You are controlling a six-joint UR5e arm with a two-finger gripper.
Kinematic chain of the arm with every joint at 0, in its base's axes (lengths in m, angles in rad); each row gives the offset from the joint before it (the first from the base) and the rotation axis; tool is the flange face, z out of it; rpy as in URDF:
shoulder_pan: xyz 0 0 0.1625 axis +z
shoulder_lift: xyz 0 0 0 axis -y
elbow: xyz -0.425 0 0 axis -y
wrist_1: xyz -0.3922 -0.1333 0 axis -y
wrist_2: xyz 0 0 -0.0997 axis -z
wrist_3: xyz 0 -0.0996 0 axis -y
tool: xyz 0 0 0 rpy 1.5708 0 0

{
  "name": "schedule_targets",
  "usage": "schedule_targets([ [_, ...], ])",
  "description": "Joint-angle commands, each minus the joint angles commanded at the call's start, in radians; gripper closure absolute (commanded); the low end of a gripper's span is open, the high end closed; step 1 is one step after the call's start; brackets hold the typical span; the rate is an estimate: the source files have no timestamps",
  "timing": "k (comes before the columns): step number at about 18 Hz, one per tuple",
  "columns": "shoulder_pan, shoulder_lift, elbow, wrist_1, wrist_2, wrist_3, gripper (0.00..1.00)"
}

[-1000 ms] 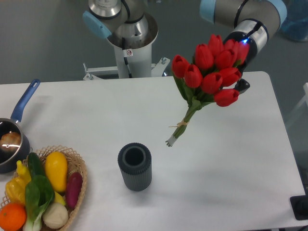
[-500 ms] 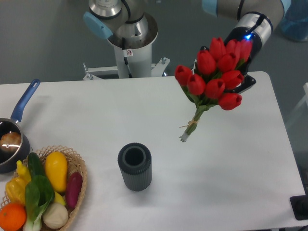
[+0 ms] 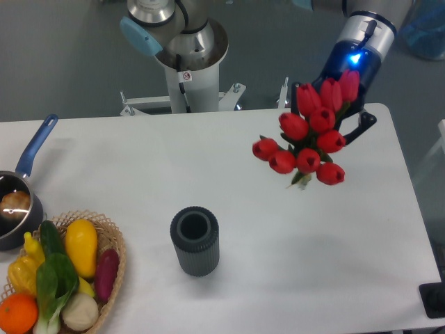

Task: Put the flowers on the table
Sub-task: 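Rotate the gripper to tilt the red tulip bouquet sideways, then lower the held tulip bouquet toward the table beside the grey vase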

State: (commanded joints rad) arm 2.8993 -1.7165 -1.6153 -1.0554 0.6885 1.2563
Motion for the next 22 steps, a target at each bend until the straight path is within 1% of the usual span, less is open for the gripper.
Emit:
schedule_targets([
  [1,-0.009,0.0,0.0,0.0,0.02,0.003,0.59],
  [3,-0.04,-0.003,0.005,-0.002,0.098,0.018,0.59],
  [6,-0.101,-0.035,0.018,-0.009,0.225,0.022,0.59],
  [8,-0.121,-0.052,0.014,-0.011,0.27,0.023,0.59],
  [10,-0.124,-0.054,-0.003,-0.011,0.273,0.026,0.59],
  [12,-0.124,-0.063,-0.026,-0.015,0.292,0.058,0.59],
  [15,-0.126,-0.066,-0.037,-0.026,0.394,0.112,0.59],
  [19,-0.12,-0.064,-0.032,-0.112,0.425,0.195,0.59],
  [22,-0.123,-0.066,-0.038,-0.144,0.474,0.21,0.59],
])
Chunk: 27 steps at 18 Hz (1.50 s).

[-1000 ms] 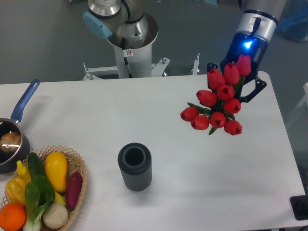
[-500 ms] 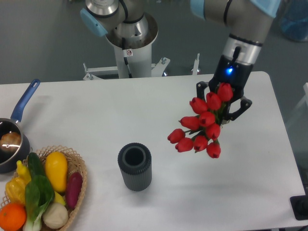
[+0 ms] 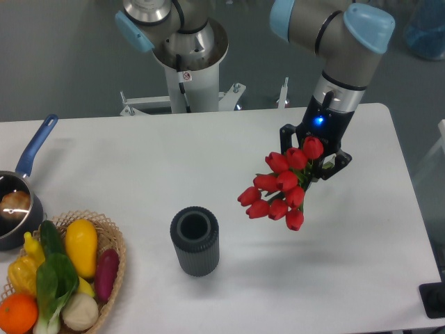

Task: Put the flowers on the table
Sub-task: 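Lower the held tulip bouquet toward the table beside the grey vase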

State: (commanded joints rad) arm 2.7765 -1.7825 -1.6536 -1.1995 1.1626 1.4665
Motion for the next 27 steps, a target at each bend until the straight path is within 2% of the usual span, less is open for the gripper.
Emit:
schedule_targets([
  [1,0.0,-0.005,-0.002,-0.012,0.011,0.008,0.59],
  [3,-0.005,-0.008,0.0,-0.076,0.075,0.047,0.6],
  [5,-0.018,-0.02,-0.002,-0.1,0.147,0.104,0.6],
  [10,-0.029,-0.038,-0.028,-0.104,0.166,0.114,0.6],
  [16,-0.083,-0.067,-0.035,-0.103,0.337,0.114,0.59],
  [27,-0.137,-0.144,-0.046,-0.092,0.324,0.066,0.59],
])
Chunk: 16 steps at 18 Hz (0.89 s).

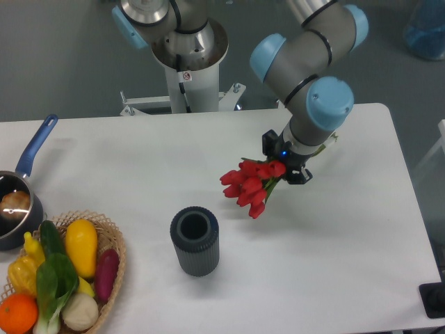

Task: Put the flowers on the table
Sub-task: 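Lower the held tulip bouquet toward the table beside the grey vase, then lay the tulip bouquet flat on the table surface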

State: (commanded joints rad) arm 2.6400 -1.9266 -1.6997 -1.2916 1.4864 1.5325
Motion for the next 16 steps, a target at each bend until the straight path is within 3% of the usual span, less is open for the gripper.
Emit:
schedule_targets([
  [11,-0.006,-0.031,-0.006,0.005,0.0,-0.005,0.55],
  [16,-0.014,-0.04,-0.026,0.063,0.0,-0.015,0.55],
])
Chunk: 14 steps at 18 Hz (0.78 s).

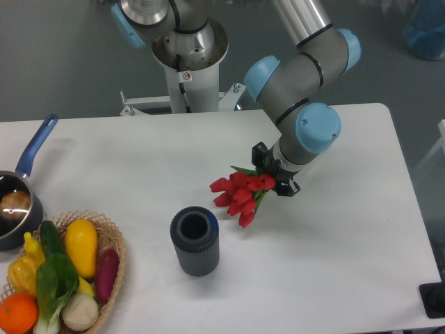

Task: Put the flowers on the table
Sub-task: 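Lay the tulip bouquet flat on the table surface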

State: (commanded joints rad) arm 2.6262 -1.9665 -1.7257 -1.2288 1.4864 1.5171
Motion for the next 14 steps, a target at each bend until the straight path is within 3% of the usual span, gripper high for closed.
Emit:
schedule_targets([
  [14,0.0,-0.018,-0.005,0.026,0.002,-0.034,0.55],
])
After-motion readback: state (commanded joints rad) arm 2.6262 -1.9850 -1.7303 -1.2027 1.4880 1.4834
